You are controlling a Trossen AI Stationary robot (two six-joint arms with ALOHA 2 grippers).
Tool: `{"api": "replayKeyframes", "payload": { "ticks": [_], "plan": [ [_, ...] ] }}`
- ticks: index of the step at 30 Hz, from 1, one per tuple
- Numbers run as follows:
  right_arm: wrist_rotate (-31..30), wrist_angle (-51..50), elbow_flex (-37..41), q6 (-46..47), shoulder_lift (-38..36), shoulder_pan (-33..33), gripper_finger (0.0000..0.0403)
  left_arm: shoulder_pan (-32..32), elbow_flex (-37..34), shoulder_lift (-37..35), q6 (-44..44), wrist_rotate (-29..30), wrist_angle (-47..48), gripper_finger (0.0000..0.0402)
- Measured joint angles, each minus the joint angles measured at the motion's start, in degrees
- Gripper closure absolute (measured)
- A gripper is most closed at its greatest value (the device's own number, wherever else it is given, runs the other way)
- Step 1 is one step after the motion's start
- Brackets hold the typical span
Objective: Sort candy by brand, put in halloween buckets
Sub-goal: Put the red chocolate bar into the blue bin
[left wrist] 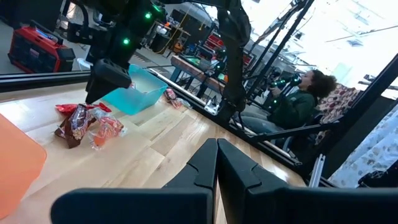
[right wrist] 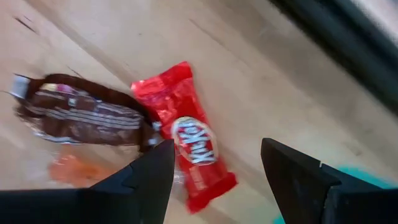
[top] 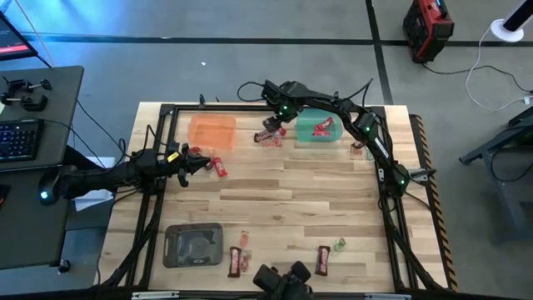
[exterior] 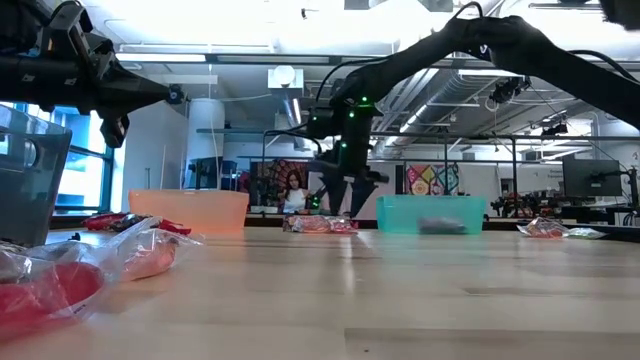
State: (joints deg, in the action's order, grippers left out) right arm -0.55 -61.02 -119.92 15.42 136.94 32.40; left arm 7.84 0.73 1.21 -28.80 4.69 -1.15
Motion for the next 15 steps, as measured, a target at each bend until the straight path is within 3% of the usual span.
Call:
{"api": "replayKeyframes", "payload": {
  "ticks": [15],
  "plan": [
    [-2.4, -0.8, 0.0, -23.3, 0.0, -0.5, 0.0171, 0.0, 0.0, 0.0, 0.0, 0.0, 0.0, 0.0401]
  ]
}}
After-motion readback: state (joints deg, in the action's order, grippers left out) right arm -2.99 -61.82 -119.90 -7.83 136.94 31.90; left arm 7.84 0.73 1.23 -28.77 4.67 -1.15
